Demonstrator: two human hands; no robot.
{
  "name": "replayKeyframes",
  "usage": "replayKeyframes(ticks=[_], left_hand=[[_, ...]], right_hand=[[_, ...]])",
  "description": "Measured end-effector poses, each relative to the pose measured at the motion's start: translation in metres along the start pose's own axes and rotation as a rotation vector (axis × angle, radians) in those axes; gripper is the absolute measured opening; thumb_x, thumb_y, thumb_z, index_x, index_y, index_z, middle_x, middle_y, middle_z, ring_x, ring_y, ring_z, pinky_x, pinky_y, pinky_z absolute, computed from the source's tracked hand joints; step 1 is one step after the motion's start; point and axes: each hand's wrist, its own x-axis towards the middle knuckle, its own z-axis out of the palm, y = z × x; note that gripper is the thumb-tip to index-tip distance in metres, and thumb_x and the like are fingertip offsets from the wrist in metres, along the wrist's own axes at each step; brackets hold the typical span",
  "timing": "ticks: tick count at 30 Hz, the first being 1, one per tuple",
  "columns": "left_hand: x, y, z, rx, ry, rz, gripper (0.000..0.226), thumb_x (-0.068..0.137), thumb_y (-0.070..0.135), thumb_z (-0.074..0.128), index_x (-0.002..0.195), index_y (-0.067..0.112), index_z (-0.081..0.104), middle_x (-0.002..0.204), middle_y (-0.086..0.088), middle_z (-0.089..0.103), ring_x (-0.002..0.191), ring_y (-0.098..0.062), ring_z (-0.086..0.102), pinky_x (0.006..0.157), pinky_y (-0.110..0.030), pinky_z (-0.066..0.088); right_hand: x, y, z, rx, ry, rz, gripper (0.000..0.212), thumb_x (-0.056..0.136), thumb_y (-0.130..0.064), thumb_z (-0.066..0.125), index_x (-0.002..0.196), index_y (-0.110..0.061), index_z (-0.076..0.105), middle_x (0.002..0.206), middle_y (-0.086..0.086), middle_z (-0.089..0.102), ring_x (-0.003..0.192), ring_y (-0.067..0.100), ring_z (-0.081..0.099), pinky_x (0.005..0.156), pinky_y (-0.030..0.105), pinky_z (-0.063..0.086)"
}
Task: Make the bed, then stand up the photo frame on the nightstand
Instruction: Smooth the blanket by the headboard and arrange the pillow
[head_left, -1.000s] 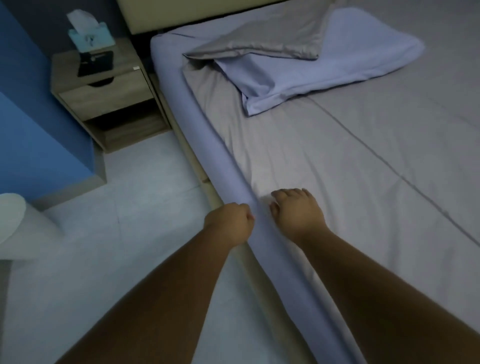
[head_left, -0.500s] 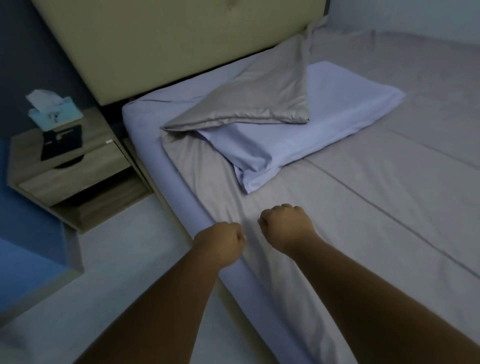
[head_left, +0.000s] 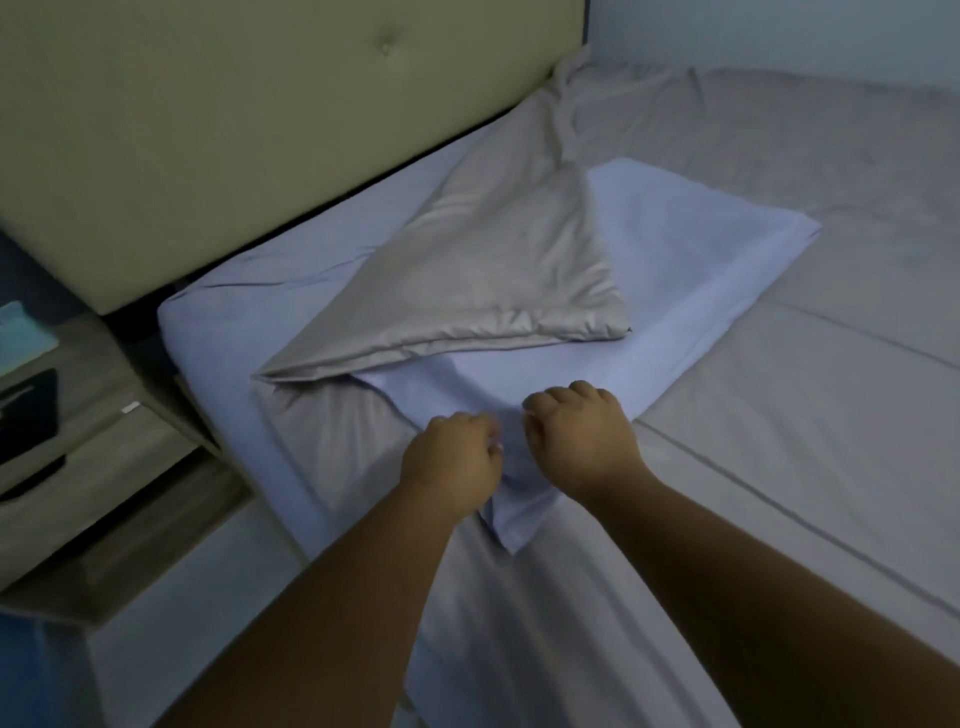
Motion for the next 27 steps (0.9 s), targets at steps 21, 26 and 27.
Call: replayKeyframes(ticks=[21,26,27], left_hand=[[0.209,-0.068,-0.035,0.539,0.144,0.819,0.061,0.087,0.012,0.037,0.128,0.056,0.047,0.129,0.001,0.051,0.101,-0.027,0.053,0.079,-0.036,0.044],[0.233,-0.133,-0.077,0.646,0.169,0.773,0.035,0.068,0.023,0.038,0.067,0.030,0.072,0.084,0.003,0.065,0.077,-0.023,0.048,0.058,-0.026,0.042],[0.239,-0.149,-0.092,0.668,0.170,0.762,0.033,0.068,0.024,0.039,0.064,0.027,0.072,0.084,0.003,0.066,0.077,-0.023,0.051,0.060,-0.026,0.040]], right_hand=[[0.128,0.013,0.070,-0.027,0.007,0.722,0.041,0.089,-0.046,0.047,0.123,-0.027,0.056,0.139,0.015,0.044,0.118,0.042,0.038,0.102,0.044,0.030],[0.169,-0.045,0.084,0.149,-0.032,0.544,0.044,0.087,-0.039,0.045,0.121,-0.014,0.059,0.130,0.022,0.051,0.108,0.045,0.048,0.095,0.045,0.038],[0.181,-0.060,0.087,0.176,-0.041,0.513,0.047,0.086,-0.038,0.043,0.122,-0.013,0.058,0.129,0.023,0.052,0.105,0.046,0.050,0.093,0.046,0.041]])
